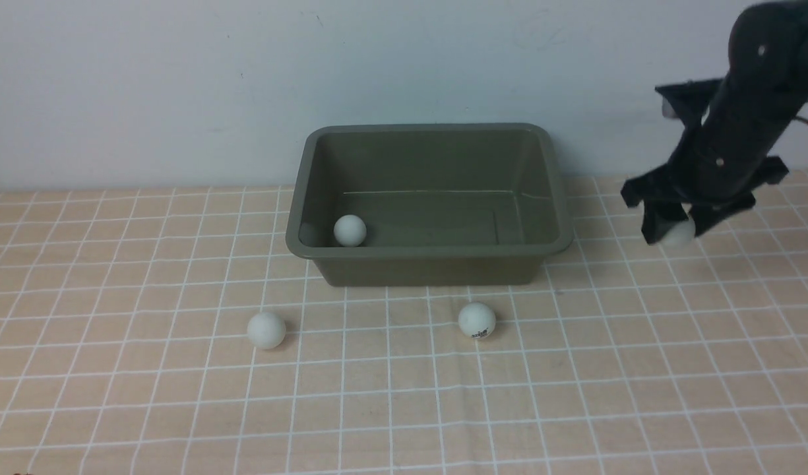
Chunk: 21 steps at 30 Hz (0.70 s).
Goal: Put the table tennis balls into the box on the light coffee tablecloth.
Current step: 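Reach for and grasp a ping pong ball on the table, then release the ping pong ball into the bin and lift the gripper away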
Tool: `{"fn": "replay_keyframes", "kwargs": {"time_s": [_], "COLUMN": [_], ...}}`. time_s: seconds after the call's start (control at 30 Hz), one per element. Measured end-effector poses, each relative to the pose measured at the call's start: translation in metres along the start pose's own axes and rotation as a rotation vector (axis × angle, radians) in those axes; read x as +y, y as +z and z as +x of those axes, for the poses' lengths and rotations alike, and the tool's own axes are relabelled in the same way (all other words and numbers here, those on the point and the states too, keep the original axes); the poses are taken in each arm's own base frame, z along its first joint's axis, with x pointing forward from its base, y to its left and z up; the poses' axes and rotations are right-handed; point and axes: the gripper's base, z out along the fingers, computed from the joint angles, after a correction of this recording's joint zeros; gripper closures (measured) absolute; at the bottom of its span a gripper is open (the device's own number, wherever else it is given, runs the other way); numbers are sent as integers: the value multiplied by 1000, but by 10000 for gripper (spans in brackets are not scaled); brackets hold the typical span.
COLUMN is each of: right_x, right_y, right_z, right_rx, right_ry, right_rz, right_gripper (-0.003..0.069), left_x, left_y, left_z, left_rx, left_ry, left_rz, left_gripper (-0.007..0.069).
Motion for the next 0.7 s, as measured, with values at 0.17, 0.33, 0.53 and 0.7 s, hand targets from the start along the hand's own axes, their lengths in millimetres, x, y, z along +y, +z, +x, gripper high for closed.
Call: {"fn": "replay_keyframes", "kwargs": {"time_s": [0.17, 0.33, 0.53, 0.7], "right_x": [41, 79, 106, 107], "right_y": [-28, -26, 7, 33], "right_z": [-21, -25, -27, -27], "right_rx": [-152, -224, -223, -179], "right_ry": [-79, -183, -242, -254], "right_rz": [-185, -237, -231, -215], "right_gripper": [293, 293, 293, 293], "left_x": [0, 0, 0, 0], "left_y": [0, 0, 0, 0], "left_z": [0, 0, 0, 0], "left_rx": [0, 0, 0, 0], "left_ry": [0, 0, 0, 0], "left_rz": [0, 0, 0, 0], "left_gripper": [693, 693, 693, 693]}}
